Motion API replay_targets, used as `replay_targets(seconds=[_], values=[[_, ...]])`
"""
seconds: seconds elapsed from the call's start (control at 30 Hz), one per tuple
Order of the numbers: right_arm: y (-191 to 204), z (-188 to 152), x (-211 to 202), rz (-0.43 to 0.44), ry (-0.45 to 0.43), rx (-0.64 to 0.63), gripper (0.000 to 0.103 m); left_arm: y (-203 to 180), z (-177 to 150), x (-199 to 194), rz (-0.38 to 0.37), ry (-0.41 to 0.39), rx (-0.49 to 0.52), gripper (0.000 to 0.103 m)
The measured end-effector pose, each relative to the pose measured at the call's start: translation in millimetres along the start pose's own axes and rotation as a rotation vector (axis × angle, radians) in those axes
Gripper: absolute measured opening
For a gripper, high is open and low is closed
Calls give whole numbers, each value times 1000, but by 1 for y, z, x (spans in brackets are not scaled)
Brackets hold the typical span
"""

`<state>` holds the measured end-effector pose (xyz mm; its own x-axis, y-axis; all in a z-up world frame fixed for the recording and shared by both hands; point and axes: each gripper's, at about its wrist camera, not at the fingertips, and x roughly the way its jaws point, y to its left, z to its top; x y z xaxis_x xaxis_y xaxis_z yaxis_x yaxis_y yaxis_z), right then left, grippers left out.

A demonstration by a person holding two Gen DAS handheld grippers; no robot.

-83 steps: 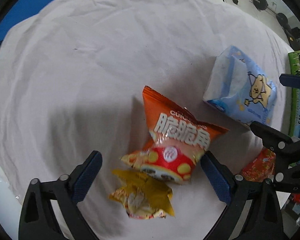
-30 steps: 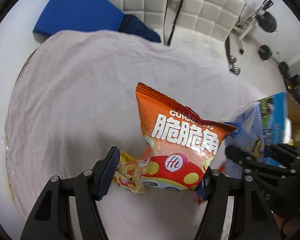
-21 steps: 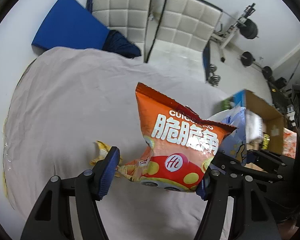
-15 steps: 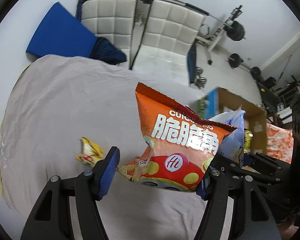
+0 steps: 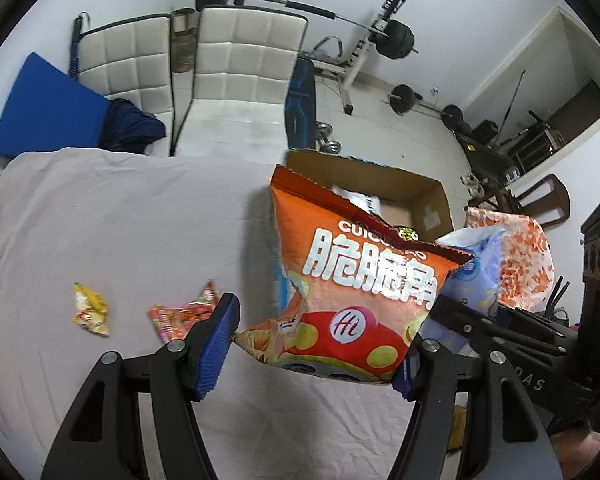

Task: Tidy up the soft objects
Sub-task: 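Carry both held packets over the cardboard box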

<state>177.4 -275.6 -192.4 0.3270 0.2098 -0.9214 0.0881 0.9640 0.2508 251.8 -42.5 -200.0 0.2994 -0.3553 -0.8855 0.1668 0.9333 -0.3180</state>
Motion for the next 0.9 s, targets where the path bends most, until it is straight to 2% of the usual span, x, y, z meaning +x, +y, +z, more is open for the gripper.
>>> replay_targets(seconds=[0.2, 0.43, 0.73, 0.9], values=[[-54, 11, 28, -33, 40, 79, 42, -25, 13, 46, 9, 83, 0, 64], [-84, 30, 85, -60, 91, 133, 42, -39, 44, 111, 59, 160, -29, 64], [-117, 49, 166, -77, 218, 189, 42, -48, 76, 176, 163, 207, -15, 64], [-122, 50, 201, -87, 280, 182, 42, -50, 90, 211, 190, 246, -4, 65]])
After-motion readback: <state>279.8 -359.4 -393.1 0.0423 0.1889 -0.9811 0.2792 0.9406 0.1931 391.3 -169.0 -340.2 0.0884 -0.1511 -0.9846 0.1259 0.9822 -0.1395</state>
